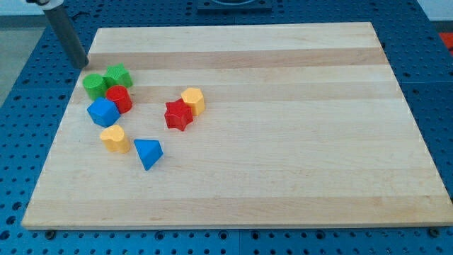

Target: Nudge the blue cube a bit right

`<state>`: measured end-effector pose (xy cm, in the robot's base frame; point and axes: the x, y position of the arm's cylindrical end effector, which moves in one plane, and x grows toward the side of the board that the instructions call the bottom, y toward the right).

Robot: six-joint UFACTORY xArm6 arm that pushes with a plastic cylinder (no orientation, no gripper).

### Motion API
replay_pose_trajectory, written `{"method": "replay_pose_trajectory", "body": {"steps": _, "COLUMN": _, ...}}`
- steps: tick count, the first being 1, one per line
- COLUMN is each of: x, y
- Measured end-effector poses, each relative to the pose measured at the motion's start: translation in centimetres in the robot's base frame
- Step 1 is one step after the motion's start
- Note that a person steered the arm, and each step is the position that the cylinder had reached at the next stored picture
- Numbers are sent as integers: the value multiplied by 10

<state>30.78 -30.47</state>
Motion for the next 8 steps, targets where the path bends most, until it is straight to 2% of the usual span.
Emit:
{"method": "replay_pose_trajectory", "body": {"steps": 3, "x": 12, "y": 0}}
{"method": "replay_pose_trajectory", "body": {"steps": 4, "x": 41, "y": 0}}
{"method": "replay_pose_trajectory", "body": {"steps": 5, "x": 49, "y": 0}}
{"method": "replay_pose_trajectory", "body": {"steps": 6, "x": 90, "y": 6}}
{"method": "replay_pose_trajectory", "body": {"steps": 7, "x": 94, "y": 36}}
{"method": "replay_pose_trajectory", "body": {"steps": 8, "x": 94, "y": 36}}
